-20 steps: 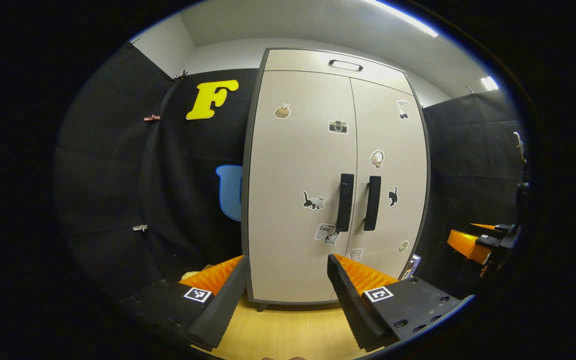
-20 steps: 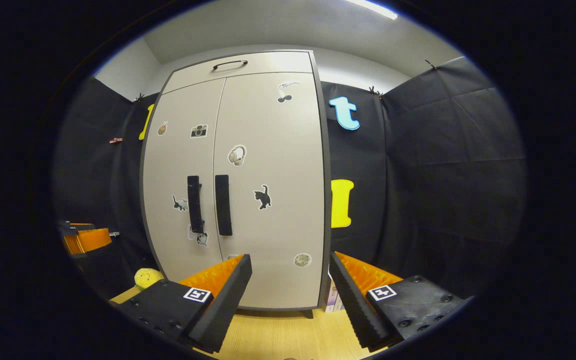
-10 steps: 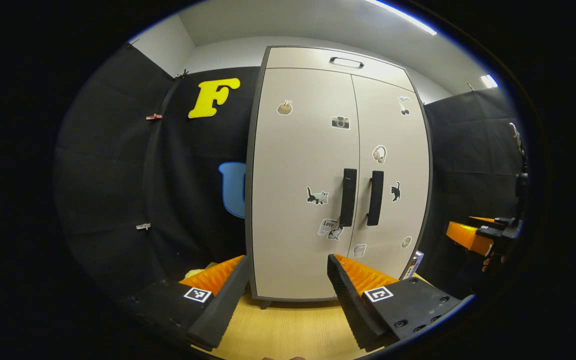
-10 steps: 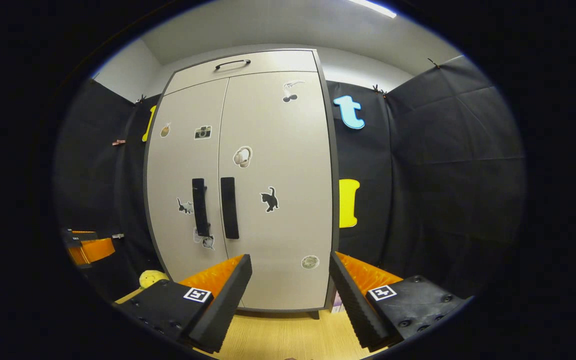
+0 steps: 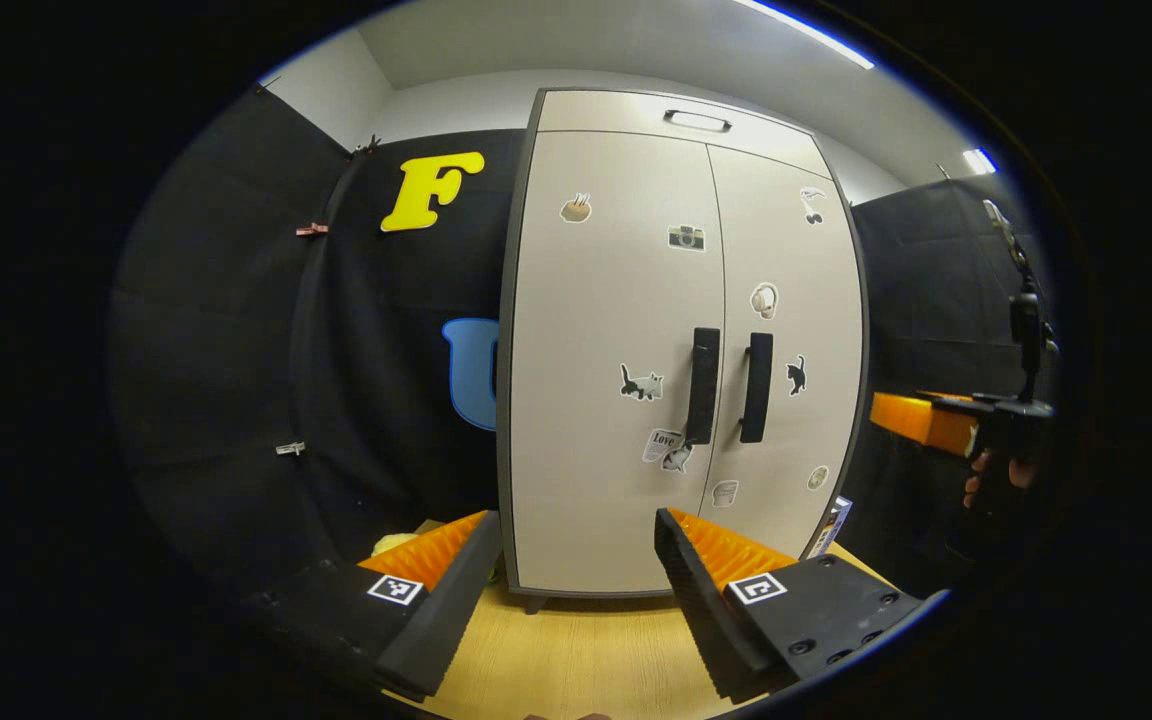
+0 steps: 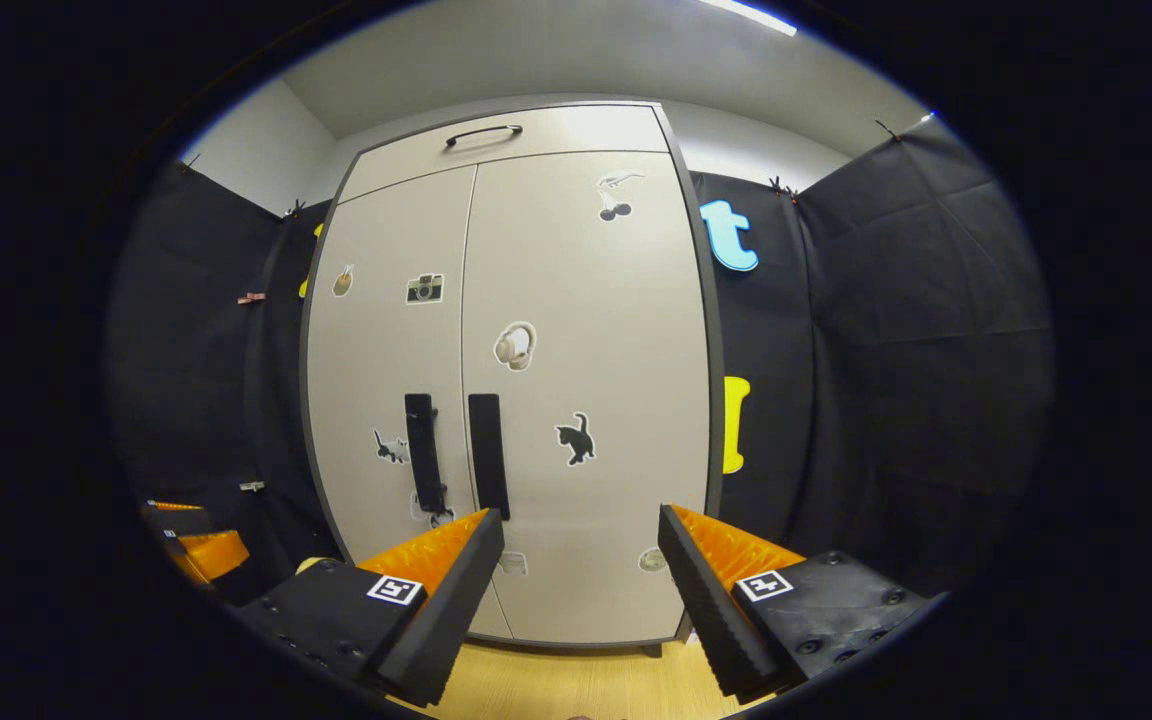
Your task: Open the right door of the double-door shoe cabinet with the right hand, and open the left door with the left hand.
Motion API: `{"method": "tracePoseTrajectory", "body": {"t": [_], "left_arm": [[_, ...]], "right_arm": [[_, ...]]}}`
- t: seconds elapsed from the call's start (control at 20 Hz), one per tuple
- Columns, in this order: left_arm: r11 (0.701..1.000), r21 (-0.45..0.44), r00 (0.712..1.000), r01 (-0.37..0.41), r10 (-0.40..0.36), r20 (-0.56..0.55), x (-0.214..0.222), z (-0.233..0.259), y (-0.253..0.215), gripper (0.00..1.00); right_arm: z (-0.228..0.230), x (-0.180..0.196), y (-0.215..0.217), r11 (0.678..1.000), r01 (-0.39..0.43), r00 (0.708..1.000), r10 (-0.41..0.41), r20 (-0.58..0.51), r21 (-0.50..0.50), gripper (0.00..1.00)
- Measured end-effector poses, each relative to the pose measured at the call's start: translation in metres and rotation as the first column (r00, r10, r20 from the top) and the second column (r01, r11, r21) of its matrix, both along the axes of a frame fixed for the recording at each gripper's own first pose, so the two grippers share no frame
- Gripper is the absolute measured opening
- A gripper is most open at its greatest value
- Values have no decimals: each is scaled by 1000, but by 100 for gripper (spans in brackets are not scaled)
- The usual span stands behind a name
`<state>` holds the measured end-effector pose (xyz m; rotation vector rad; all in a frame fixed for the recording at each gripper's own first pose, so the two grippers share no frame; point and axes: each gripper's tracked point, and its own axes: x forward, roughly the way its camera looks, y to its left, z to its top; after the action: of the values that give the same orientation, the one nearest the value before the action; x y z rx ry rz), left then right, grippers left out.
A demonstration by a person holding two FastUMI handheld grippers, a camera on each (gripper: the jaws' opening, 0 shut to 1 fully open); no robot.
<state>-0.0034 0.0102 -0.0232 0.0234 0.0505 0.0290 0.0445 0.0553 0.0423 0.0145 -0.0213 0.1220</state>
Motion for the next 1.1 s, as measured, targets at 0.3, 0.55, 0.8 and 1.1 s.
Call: {"method": "tracePoseTrajectory", "body": {"t": [0.3,0.55,0.8,1.1], "left_arm": [[1000,7,1000,-12,12,-11,-3,-6,8,95],[998,12,998,-60,60,-11,-9,-13,28,95],[996,0,995,-92,92,-25,-16,-24,44,95],[993,-5,992,-119,119,-41,-22,-32,59,95]], "right_arm": [[33,36,48,996,-62,998,61,10,67,98],[36,76,77,996,-82,996,83,-16,36,98],[20,112,93,998,-65,994,67,-86,17,98],[-6,142,98,999,-31,988,36,-150,35,91]]}}
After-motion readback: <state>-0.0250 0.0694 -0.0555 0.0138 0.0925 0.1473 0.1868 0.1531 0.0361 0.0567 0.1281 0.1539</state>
